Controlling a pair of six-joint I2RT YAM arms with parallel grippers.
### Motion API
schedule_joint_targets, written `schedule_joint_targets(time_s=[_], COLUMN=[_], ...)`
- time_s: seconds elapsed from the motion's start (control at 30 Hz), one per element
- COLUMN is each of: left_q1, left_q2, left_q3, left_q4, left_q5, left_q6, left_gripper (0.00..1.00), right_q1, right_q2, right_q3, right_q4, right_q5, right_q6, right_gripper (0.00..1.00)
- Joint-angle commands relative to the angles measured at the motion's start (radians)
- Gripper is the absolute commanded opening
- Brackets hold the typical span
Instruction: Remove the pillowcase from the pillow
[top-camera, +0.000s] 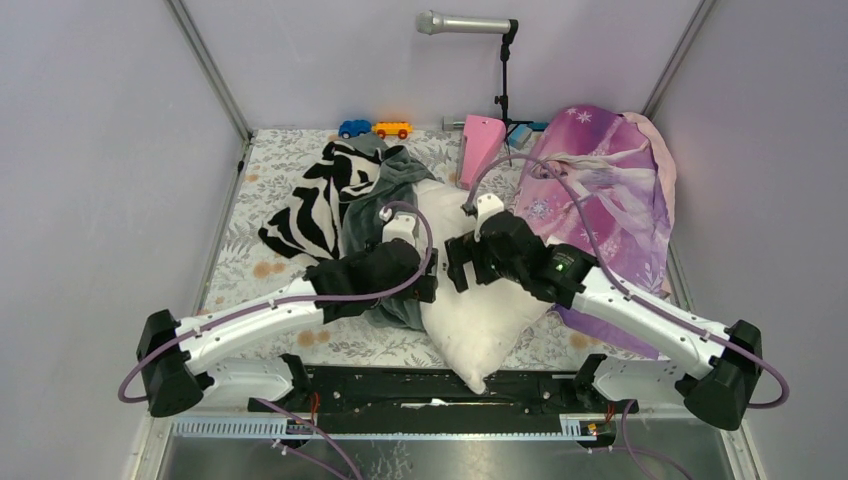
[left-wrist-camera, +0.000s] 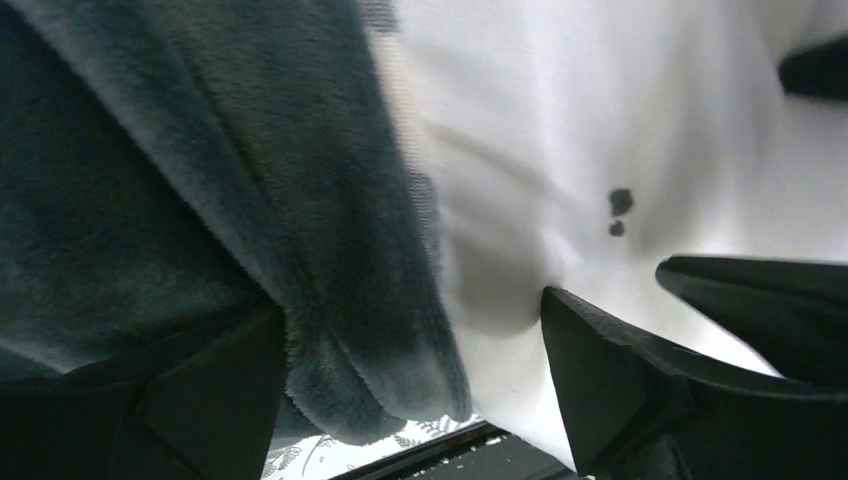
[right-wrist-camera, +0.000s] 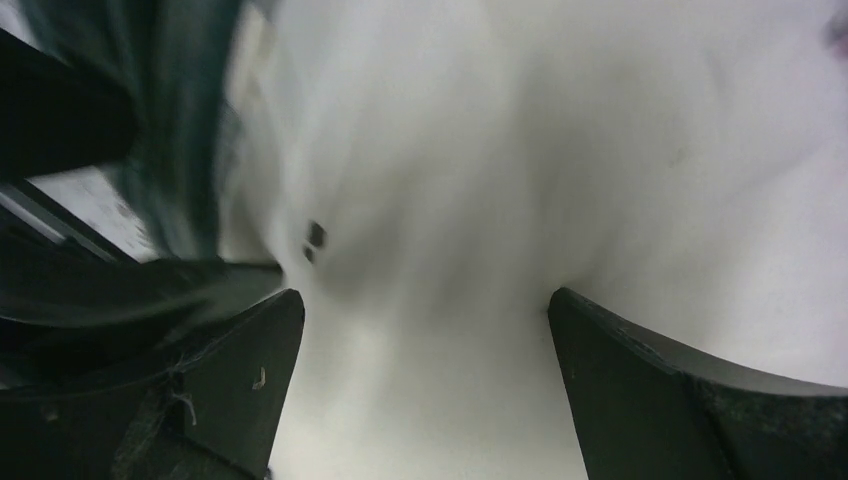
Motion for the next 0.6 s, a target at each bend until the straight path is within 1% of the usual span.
schedule_joint_targets(time_s=[0.0,0.13,0.2,0.3,0.37,0.43,0.5,0.57], left_q1=[-0.003,0.015,0.034,0.091,0.139,0.184,0.235,0.289], left_q2=[0.019,-0.043,-0.063,-0.067,-0.064,-0.062,-0.066,-0.089], left_q3=[0.024,-0.018,-0.042,-0.087,-0.125,-0.164,-0.189,-0.206], left_q4=[-0.048,-0.056,-0.058,-0.058,-0.042,-0.001,0.009,0.005], left_q5=[-0.169,-0.206,-0.214,-0.215,-0.199,-0.170,-0.167,-0.189], left_q6=[-0.043,-0.053,-0.053,-0.044,-0.032,-0.016,-0.009,-0.012], left_gripper=[0.95,0.85,0.80,0.78,0.76,0.71,0.65,0.57], right_q1=[0.005,0.005,0.004,0.002,-0.004,-0.019,-0.052,-0.110], right_q2=[-0.007,-0.005,0.020,0.065,0.058,0.029,-0.010,-0.053], right_q3=[-0.111,-0.167,-0.175,-0.170,-0.174,-0.183,-0.198,-0.217], right_q4=[0.006,0.027,0.022,-0.005,0.000,0.012,0.019,0.024], right_q5=[-0.027,0.032,0.074,0.134,0.150,0.158,0.162,0.148], right_q6=[0.051,0.055,0.055,0.061,0.067,0.080,0.100,0.106], right_gripper=[1.00,1.00,1.00,0.99,0.96,0.87,0.71,0.53])
